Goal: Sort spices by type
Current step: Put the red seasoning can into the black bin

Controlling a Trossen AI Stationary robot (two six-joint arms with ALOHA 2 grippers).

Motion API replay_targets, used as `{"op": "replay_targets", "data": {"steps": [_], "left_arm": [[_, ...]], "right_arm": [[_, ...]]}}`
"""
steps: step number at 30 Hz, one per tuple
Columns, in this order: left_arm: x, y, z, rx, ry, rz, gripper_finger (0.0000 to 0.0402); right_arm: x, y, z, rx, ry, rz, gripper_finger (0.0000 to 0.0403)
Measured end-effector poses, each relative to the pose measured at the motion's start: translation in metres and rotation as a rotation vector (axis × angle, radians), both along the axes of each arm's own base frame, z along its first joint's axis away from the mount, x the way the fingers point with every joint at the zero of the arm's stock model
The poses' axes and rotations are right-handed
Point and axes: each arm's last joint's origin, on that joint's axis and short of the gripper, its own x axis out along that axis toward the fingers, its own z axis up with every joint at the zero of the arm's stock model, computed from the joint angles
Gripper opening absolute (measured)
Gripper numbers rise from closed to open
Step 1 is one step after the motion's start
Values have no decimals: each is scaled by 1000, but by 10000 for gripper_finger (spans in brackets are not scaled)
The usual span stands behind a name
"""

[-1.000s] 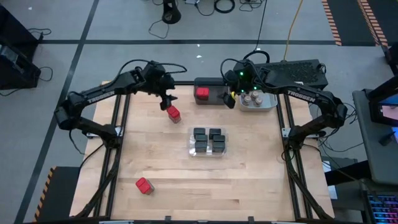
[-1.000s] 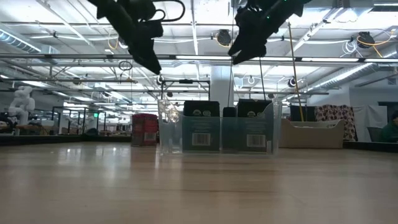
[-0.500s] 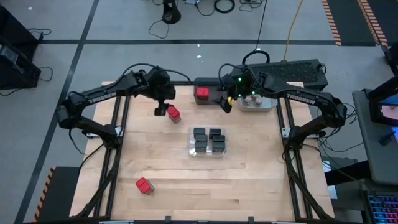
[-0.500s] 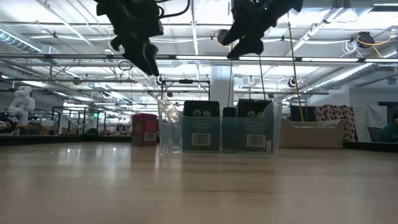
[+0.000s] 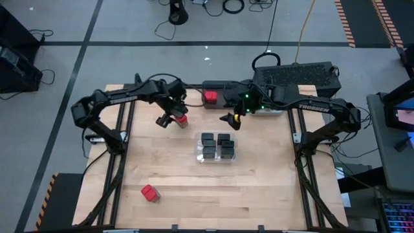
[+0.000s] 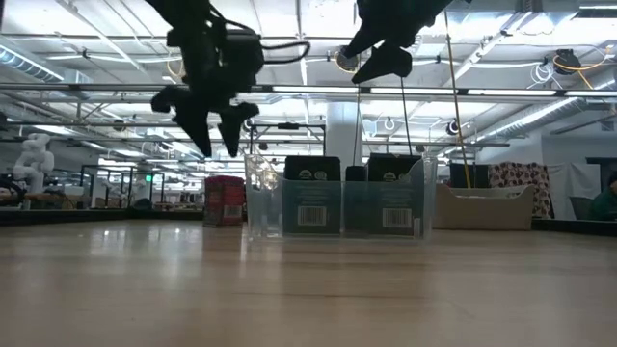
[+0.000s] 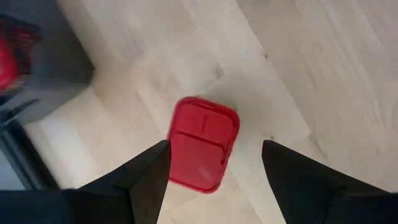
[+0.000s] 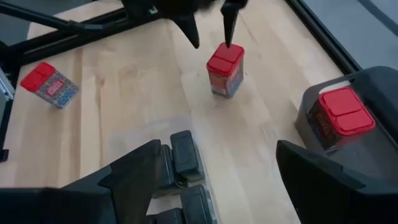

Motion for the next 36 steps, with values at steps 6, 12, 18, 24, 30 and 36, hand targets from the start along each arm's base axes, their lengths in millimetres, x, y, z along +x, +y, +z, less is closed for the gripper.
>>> {"op": "replay_targets", "data": {"steps": [6, 12, 18, 24, 30, 36], "left_arm": [[16, -1, -14, 79, 29, -29, 258], [18, -2, -19, 71, 46, -35, 258], [19, -1, -18, 77, 39, -30, 258], [18, -1, -18, 82, 41, -35, 258], [18, 0, -18, 86, 43, -34, 258], [19, 5, -29, 78, 91, -20, 257]], "right_arm": [[0, 6, -2, 0, 25, -6, 302], [0, 9, -2, 7, 32, -2, 302], [0, 9, -2, -2, 33, 5, 302], [0, 9, -2, -18, 35, 19, 302], [0, 9, -2, -33, 33, 31, 302], [0, 9, -2, -41, 34, 39, 302]]}}
